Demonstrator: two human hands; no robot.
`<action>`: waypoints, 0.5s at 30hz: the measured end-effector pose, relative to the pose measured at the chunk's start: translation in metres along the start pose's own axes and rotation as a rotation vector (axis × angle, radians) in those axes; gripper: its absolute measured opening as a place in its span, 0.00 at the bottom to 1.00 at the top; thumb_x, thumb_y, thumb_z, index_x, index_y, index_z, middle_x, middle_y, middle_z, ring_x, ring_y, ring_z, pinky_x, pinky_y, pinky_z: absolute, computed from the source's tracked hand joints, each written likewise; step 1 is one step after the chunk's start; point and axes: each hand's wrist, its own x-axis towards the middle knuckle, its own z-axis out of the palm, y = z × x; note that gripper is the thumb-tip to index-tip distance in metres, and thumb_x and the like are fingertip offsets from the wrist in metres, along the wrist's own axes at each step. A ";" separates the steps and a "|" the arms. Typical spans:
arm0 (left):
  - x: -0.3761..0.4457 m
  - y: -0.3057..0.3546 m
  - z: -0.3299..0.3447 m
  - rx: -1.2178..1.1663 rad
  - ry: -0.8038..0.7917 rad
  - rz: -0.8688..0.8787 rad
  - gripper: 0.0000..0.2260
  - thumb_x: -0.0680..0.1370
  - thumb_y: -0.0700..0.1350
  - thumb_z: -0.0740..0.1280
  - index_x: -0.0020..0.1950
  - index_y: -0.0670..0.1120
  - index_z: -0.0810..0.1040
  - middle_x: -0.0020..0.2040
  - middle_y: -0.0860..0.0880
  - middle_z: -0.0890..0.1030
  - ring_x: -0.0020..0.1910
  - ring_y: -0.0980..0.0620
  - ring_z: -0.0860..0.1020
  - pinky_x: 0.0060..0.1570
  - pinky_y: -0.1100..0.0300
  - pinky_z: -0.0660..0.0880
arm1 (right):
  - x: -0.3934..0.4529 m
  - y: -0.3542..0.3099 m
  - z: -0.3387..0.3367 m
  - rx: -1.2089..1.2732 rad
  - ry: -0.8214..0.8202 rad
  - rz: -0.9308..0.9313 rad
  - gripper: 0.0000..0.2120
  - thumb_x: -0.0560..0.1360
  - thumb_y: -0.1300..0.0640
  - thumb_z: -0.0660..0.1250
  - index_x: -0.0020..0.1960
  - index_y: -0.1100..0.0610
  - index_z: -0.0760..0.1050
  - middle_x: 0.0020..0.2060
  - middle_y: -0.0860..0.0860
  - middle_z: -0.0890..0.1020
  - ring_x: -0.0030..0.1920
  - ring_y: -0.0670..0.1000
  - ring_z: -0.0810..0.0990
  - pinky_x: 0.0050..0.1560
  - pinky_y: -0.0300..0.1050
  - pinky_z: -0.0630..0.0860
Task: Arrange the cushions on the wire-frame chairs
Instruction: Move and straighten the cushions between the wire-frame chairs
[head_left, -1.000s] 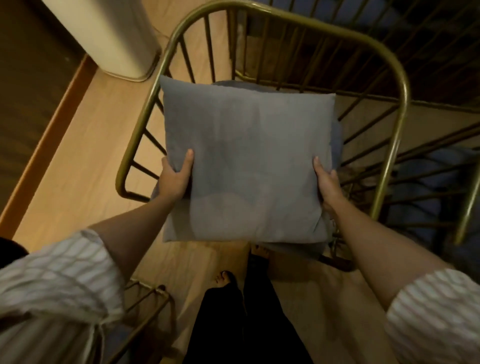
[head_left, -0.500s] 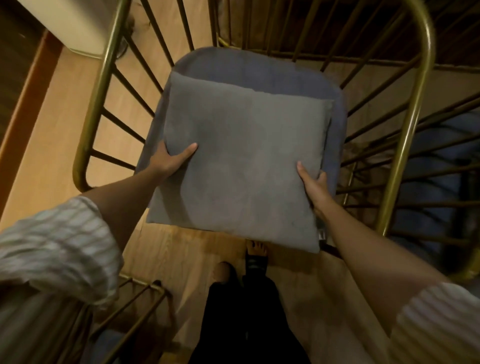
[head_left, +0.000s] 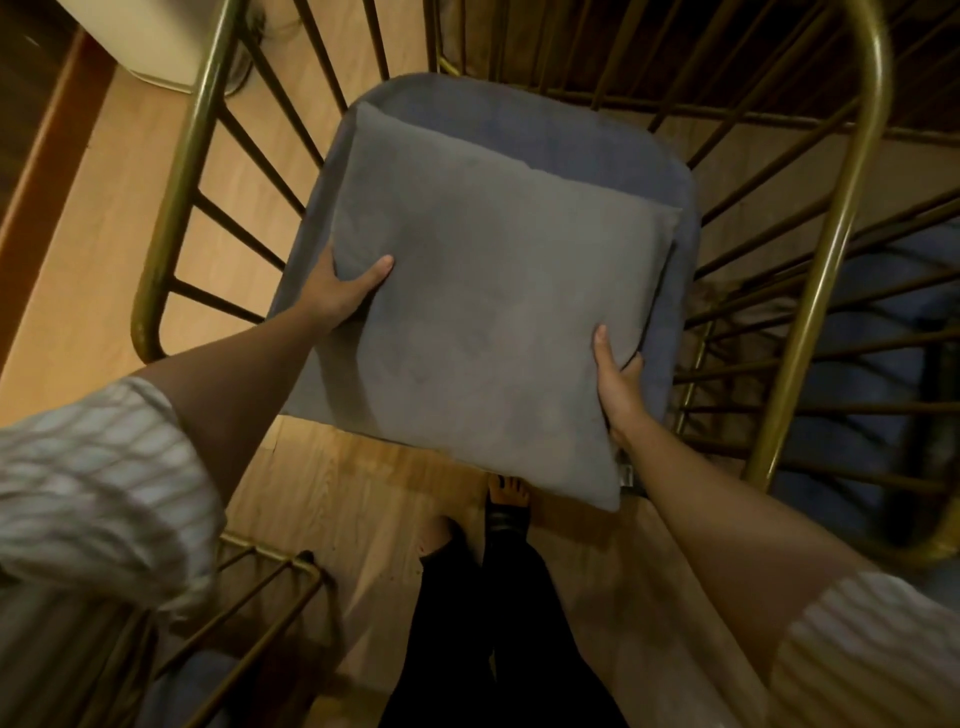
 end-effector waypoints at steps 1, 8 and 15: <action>0.002 -0.003 0.001 0.001 -0.007 0.001 0.44 0.68 0.67 0.71 0.78 0.54 0.57 0.74 0.49 0.69 0.71 0.46 0.69 0.71 0.47 0.67 | 0.000 0.002 0.002 -0.014 0.004 -0.006 0.66 0.53 0.16 0.64 0.81 0.48 0.51 0.74 0.51 0.70 0.63 0.47 0.71 0.65 0.41 0.67; 0.002 -0.008 0.016 0.285 0.110 -0.089 0.44 0.72 0.72 0.61 0.80 0.53 0.48 0.79 0.43 0.59 0.77 0.38 0.57 0.75 0.37 0.53 | 0.002 0.009 0.005 -0.130 0.051 0.038 0.54 0.67 0.23 0.62 0.82 0.50 0.49 0.78 0.56 0.65 0.75 0.59 0.67 0.76 0.58 0.64; -0.067 -0.021 0.028 0.456 0.073 0.018 0.33 0.81 0.62 0.52 0.80 0.49 0.43 0.80 0.41 0.45 0.79 0.39 0.45 0.76 0.41 0.47 | -0.034 0.003 -0.002 -0.413 0.122 0.103 0.41 0.79 0.32 0.55 0.82 0.57 0.50 0.79 0.62 0.59 0.78 0.64 0.61 0.77 0.60 0.57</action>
